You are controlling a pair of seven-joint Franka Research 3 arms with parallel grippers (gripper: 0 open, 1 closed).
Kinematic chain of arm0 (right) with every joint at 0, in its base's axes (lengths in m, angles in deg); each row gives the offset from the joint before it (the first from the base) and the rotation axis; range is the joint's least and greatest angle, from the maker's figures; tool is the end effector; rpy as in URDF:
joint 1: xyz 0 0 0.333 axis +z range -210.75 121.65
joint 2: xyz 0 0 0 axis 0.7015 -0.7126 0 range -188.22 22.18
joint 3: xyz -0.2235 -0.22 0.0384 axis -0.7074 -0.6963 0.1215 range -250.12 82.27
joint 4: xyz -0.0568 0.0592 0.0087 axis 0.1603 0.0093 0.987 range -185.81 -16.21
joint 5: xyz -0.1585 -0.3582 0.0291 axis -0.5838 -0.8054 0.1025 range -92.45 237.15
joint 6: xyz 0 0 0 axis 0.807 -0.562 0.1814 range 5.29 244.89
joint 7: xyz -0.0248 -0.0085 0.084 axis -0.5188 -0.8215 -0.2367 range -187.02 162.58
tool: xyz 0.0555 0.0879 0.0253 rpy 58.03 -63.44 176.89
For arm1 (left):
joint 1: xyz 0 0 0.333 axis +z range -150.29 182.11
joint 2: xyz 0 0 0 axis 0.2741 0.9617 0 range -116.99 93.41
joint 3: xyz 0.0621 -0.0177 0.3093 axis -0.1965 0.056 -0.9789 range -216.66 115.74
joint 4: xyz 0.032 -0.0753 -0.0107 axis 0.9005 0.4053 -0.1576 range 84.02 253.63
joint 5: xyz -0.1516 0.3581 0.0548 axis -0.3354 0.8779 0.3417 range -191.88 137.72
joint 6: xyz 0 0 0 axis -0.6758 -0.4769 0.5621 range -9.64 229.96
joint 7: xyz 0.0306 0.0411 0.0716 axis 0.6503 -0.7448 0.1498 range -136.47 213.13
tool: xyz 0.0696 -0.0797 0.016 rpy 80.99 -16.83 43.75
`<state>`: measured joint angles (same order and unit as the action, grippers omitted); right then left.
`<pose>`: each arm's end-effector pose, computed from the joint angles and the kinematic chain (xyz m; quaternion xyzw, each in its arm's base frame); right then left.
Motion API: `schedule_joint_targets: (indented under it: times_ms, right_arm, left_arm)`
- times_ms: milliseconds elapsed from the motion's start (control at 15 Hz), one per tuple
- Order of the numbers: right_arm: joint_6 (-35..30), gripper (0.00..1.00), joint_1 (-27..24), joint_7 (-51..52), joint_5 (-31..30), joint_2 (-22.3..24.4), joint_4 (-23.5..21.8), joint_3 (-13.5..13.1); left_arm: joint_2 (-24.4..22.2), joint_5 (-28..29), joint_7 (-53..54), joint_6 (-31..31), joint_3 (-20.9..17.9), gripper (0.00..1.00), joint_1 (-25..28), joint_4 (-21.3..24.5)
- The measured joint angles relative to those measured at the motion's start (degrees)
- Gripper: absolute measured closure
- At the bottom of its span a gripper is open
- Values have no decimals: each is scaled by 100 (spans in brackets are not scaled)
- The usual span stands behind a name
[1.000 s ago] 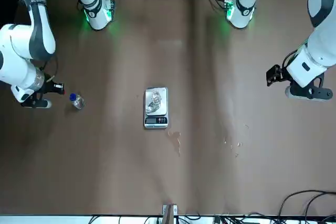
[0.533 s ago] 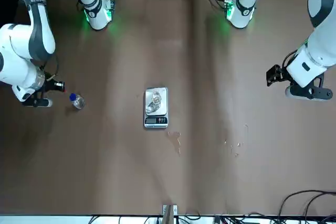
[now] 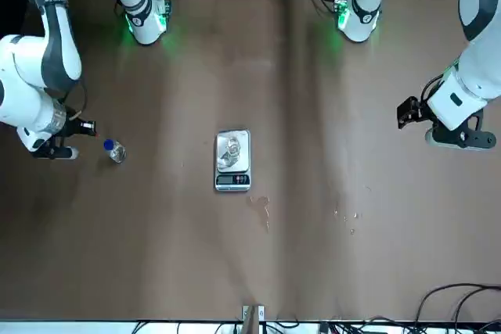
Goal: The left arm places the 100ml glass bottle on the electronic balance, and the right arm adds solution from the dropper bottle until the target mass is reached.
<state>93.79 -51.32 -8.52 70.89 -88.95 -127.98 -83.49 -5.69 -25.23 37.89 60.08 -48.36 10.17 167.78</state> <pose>0.5413 -0.0618 0.3685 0.9955 -0.0167 -0.0937 0.0027 0.5865 -0.0764 0.5671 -0.9976 0.0661 0.0132 0.0151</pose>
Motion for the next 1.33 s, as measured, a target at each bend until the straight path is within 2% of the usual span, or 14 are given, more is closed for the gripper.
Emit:
schedule_joint_targets:
  times_ms: [533,1333]
  right_arm:
    - [330,94,-1,0,0,-49,-4,-3]
    - [307,93,-2,0,0,-68,-2,-6]
  left_arm:
    - [0,0,0,0,0,0,0,0]
    - [0,0,0,0,0,0,0,0]
